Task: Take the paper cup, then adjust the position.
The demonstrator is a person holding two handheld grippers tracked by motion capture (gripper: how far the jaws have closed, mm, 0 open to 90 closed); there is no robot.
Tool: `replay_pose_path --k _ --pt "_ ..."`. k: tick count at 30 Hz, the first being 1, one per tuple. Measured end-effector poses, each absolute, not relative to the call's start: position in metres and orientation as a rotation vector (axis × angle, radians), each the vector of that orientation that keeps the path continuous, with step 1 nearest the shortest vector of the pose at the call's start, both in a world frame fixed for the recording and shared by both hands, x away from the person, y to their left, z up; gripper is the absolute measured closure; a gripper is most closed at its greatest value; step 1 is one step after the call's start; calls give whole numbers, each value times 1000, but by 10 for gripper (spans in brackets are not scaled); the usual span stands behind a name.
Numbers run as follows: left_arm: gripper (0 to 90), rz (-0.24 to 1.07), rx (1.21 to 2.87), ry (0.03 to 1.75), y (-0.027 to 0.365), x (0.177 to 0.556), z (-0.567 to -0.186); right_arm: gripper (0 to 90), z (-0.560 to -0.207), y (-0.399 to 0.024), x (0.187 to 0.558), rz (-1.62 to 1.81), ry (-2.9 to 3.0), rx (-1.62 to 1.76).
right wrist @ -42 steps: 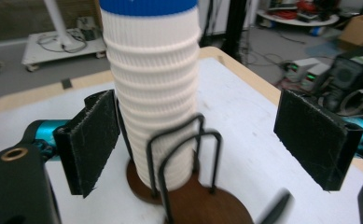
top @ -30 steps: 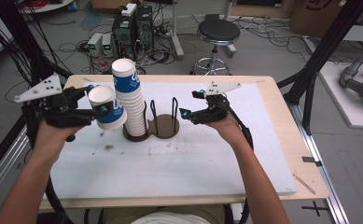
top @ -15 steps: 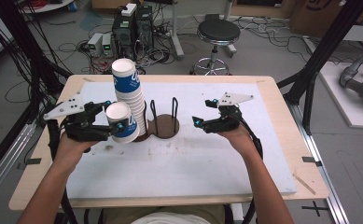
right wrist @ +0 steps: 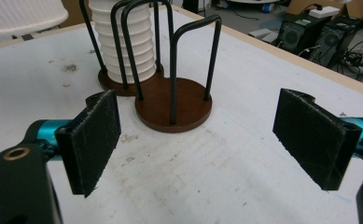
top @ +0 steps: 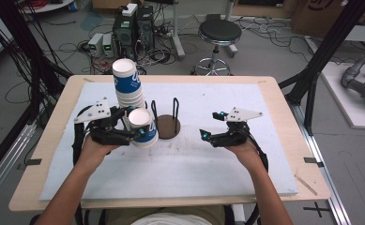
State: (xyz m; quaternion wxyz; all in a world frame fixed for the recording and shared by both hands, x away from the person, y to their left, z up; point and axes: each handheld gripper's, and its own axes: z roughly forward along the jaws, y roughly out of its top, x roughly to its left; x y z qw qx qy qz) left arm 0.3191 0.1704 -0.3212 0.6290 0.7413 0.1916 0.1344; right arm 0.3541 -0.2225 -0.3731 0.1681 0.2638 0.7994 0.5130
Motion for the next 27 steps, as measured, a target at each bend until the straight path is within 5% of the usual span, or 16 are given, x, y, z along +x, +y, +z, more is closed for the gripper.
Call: replay_pose_path --k 27 --pt "294 318 1691 458 136 332 -333 151 -369 -222 347 1527 2255 718"
